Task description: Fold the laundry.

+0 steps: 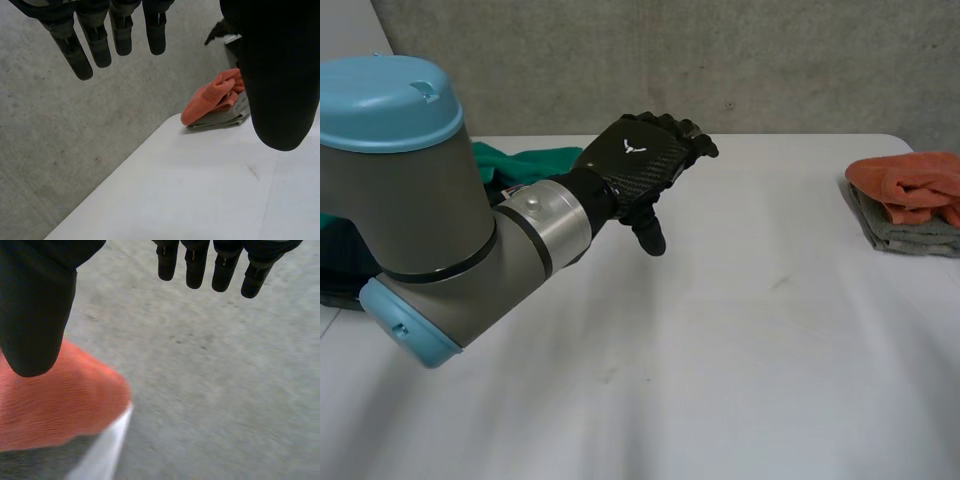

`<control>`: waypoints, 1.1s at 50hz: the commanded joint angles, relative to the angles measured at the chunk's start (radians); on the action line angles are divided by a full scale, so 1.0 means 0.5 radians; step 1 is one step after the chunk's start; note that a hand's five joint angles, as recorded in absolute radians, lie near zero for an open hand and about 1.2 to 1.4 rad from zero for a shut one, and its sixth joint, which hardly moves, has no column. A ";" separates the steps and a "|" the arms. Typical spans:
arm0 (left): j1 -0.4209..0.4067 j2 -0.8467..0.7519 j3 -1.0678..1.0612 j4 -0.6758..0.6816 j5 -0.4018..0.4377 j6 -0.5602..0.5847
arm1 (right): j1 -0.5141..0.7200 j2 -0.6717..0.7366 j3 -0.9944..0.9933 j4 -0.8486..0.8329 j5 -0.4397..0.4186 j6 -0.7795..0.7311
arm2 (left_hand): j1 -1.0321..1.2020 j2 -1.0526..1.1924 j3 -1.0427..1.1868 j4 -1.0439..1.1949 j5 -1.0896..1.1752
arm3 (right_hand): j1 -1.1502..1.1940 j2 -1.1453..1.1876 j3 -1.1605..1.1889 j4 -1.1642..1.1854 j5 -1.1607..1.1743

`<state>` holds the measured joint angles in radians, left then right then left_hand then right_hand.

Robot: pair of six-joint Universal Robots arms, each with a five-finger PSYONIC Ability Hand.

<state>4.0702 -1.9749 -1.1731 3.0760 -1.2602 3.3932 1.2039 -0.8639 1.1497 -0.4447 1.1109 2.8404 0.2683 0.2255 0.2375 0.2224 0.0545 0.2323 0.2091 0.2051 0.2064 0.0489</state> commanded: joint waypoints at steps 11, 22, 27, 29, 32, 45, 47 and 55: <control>0.299 0.241 0.153 0.168 -0.449 0.073 | 0.938 -0.637 0.172 -0.095 0.301 -0.440 | -0.045 0.041 0.017 0.047 0.034 | -0.116 -0.069 -0.061 -0.064 -0.098; 1.131 -0.427 0.345 0.282 -0.486 0.874 | 1.258 -0.745 0.835 -0.046 0.070 -0.447 | -0.080 0.005 -0.019 0.012 -0.002 | -0.116 -0.069 -0.061 -0.064 -0.098; 1.367 -0.940 0.649 0.285 -0.315 1.006 | 1.231 -0.739 0.986 -0.016 0.070 -0.480 | -0.074 0.011 -0.013 0.018 0.004 | -0.116 -0.069 -0.061 -0.064 -0.098; 1.404 -1.048 0.726 0.285 -0.250 1.003 | 1.228 -0.736 1.032 -0.006 0.070 -0.505 | -0.039 0.046 0.022 0.053 0.039 | -0.116 -0.069 -0.061 -0.064 -0.098; 1.425 -1.186 0.855 0.282 -0.158 0.982 | 1.225 -0.742 1.115 -0.003 0.070 -0.557 | 0.522 0.608 0.584 0.614 0.601 | -0.116 -0.069 -0.061 -0.064 -0.098; 1.156 -0.528 0.546 0.582 -0.207 0.350 | 1.084 -0.791 1.263 -0.003 0.073 -0.643 | 2.256 2.342 2.317 2.348 2.334 | -0.116 -0.069 -0.061 -0.064 -0.098; 1.101 -0.401 0.460 0.619 -0.204 0.316 | 1.077 -0.812 1.263 0.003 0.076 -0.640 | 2.256 2.342 2.317 2.348 2.334 | -0.116 -0.069 -0.061 -0.064 -0.098; 0.472 0.044 0.052 0.659 -0.192 0.062 | 1.010 -0.963 1.272 0.052 0.082 -0.616 | 2.256 2.342 2.317 2.348 2.334 | -0.116 -0.069 -0.061 -0.064 -0.098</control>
<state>4.4858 -2.0452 -1.0371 3.4019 -1.3595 3.4974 1.7315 -1.3049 1.7832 -0.4308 1.1511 2.5244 1.0733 1.1831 1.1894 1.1948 0.9754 0.2326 0.2091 0.2051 0.2063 0.0488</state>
